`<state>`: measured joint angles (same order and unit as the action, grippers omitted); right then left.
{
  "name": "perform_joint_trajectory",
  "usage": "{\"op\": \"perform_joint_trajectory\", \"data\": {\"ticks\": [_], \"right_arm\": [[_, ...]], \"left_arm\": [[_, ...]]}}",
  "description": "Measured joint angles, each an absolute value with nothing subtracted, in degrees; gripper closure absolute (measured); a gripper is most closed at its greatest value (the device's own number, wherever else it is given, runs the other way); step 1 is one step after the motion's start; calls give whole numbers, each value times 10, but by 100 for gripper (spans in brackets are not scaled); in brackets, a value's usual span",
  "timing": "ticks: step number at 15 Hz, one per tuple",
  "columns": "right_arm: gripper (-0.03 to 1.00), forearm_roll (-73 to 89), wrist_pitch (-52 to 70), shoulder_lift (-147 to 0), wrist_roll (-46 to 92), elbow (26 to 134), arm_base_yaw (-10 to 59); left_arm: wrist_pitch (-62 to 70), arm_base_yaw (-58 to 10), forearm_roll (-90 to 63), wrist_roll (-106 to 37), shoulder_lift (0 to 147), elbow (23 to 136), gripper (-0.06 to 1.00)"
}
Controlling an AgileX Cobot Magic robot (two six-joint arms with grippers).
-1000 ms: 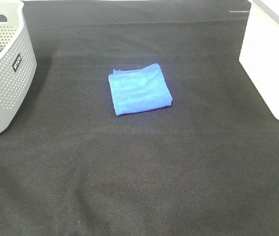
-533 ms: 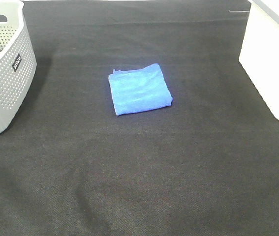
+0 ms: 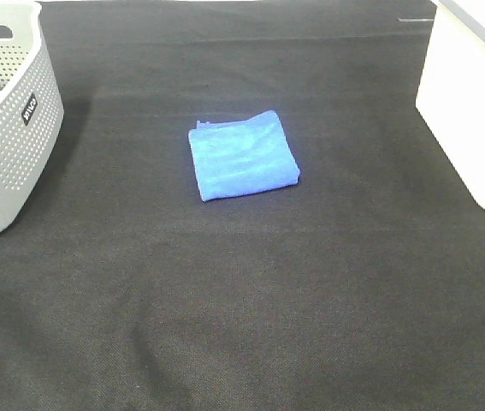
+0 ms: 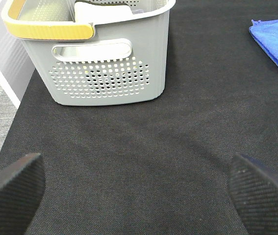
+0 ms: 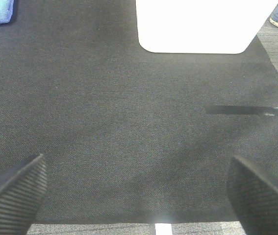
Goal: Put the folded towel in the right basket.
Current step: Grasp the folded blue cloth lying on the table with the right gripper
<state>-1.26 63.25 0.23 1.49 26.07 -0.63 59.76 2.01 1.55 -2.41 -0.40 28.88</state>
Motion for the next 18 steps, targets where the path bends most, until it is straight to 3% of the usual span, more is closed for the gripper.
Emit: {"op": "perform_joint_trajectory", "data": {"ticks": [18], "right_arm": [[1, -13, 633, 2, 15, 261, -6]], "left_arm": [[598, 20, -19, -40, -4, 289, 1]]}}
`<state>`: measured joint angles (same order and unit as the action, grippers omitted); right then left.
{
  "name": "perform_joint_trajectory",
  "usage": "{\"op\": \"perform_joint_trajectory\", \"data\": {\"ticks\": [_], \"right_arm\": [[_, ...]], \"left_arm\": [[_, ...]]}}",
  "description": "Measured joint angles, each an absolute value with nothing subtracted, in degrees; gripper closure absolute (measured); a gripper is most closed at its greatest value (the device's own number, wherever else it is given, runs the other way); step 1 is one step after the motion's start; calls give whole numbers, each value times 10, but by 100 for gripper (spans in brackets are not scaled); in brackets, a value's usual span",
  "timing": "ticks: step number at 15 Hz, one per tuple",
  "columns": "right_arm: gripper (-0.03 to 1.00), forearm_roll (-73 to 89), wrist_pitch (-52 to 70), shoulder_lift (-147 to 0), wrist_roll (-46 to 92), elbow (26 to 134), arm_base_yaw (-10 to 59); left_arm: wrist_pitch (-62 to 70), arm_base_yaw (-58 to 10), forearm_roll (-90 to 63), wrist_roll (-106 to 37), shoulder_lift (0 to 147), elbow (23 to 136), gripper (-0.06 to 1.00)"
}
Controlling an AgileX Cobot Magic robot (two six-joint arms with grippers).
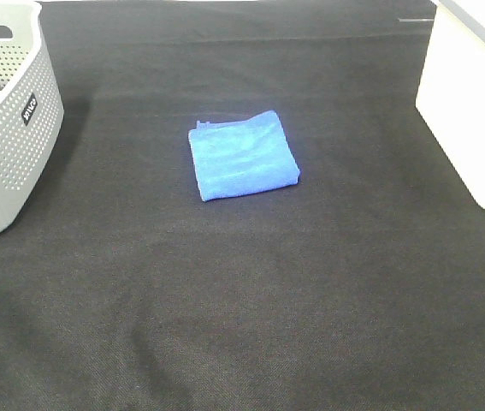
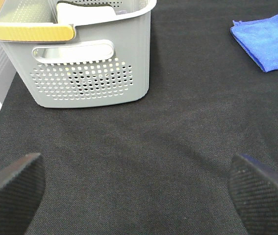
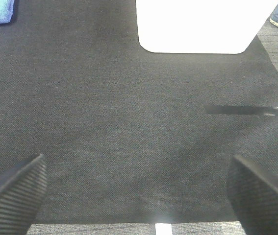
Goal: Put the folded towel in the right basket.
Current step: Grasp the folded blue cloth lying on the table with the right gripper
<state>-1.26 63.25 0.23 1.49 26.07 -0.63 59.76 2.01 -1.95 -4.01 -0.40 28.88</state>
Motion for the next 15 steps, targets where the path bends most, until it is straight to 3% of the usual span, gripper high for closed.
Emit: {"op": "perform_joint_trajectory", "data": {"ticks": [7, 12, 15], "right_arm": [[2, -8, 636, -61, 15, 277, -6], [3, 58, 634, -521, 15, 509, -6], [3, 78, 634, -723, 15, 685, -6]], "left_arm": [[598, 20, -19, -40, -4, 289, 1], [598, 20, -19, -40, -4, 289, 1], [598, 20, -19, -40, -4, 289, 1]]}}
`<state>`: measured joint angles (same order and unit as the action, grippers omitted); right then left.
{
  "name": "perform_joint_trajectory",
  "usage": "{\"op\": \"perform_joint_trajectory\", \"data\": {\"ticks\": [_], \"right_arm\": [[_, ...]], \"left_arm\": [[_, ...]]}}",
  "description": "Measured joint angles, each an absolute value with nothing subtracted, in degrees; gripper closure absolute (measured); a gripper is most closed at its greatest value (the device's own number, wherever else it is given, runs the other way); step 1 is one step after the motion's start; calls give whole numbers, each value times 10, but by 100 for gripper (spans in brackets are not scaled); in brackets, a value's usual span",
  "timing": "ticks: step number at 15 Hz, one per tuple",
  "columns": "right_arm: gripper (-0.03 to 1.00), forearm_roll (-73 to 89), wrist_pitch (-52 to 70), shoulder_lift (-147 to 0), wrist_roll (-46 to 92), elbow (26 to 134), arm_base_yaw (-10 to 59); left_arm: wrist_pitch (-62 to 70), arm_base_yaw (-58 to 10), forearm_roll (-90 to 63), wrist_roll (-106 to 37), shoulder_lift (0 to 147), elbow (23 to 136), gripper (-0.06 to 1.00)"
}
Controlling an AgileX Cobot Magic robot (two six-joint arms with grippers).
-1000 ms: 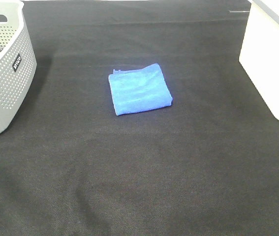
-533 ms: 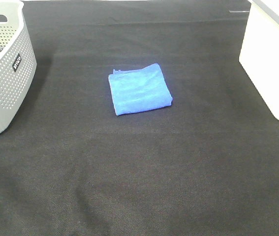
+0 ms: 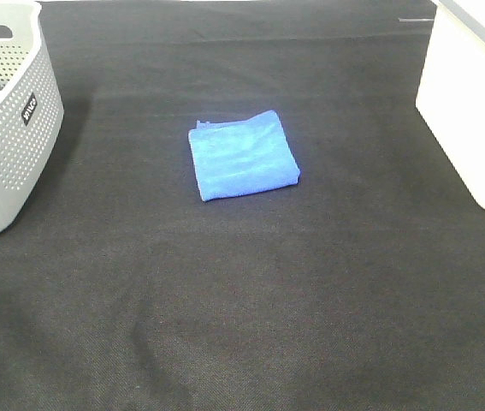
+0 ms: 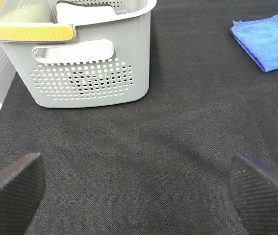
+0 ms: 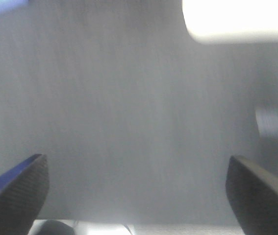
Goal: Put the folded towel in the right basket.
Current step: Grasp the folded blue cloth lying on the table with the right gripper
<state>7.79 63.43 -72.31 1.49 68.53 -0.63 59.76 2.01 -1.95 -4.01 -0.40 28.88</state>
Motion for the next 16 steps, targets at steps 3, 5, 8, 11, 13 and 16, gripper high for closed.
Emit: {"op": "perform_joint_trajectory", "data": {"ticks": [3, 5, 8, 11, 13, 16], "right_arm": [[3, 96, 634, -879, 18, 843, -6], [4, 142, 635, -959, 34, 933, 4], [6, 196, 639, -1125, 41, 1109, 81], [6, 271, 668, -1235, 46, 1197, 95], [7, 313, 689, -1335, 61, 1271, 95], [7, 362, 693, -1462, 75, 1365, 95]], "left_arm": [[598, 20, -19, -40, -4, 289, 1], [598, 20, -19, -40, -4, 289, 1], [598, 20, -19, -40, -4, 289, 1], [598, 20, -19, -40, -4, 289, 1], [598, 20, -19, -40, -4, 289, 1], [598, 20, -19, -40, -4, 289, 1]]}}
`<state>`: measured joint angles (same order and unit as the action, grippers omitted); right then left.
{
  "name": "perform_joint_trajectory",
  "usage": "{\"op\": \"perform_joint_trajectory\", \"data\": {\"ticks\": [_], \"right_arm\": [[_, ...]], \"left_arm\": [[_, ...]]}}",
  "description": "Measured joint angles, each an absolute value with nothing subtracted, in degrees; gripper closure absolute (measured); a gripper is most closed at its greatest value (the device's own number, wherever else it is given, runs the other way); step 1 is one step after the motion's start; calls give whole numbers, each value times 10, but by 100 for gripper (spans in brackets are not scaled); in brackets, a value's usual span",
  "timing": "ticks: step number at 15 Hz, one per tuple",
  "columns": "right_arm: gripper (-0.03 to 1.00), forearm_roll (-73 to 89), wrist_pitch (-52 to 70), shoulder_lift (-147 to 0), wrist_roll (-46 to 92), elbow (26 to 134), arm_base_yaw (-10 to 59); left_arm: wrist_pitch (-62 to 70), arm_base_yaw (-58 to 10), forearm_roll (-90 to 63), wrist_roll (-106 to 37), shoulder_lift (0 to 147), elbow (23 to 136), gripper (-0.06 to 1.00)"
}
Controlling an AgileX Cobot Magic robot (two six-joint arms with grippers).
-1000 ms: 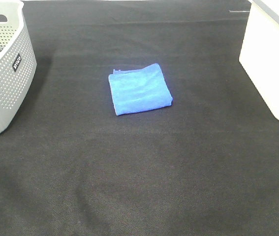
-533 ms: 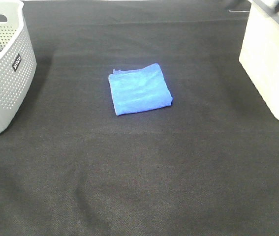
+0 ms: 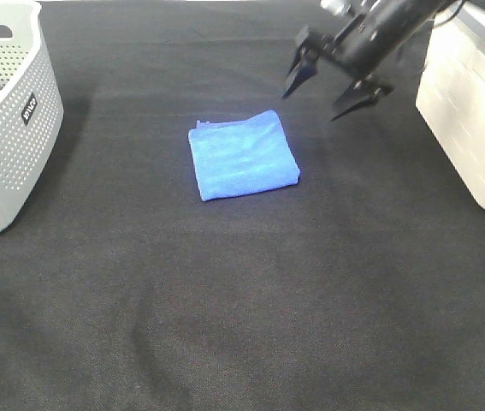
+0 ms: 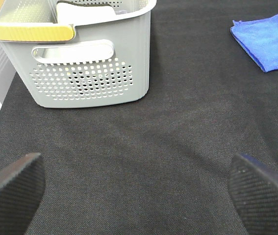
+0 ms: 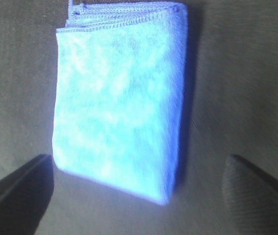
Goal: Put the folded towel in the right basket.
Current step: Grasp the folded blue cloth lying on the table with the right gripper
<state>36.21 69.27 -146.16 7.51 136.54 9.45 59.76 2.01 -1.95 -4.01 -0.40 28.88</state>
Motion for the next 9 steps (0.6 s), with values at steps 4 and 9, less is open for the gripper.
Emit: {"op": "perform_joint_trajectory", "data": {"ticks": [4, 9], "right_arm": [[8, 386, 685, -1546, 78, 1407, 95], [11, 427, 657, -1581, 86, 1413, 95]], "left_arm": [[598, 20, -19, -40, -4, 289, 1], [598, 20, -19, -40, -4, 289, 1]]}}
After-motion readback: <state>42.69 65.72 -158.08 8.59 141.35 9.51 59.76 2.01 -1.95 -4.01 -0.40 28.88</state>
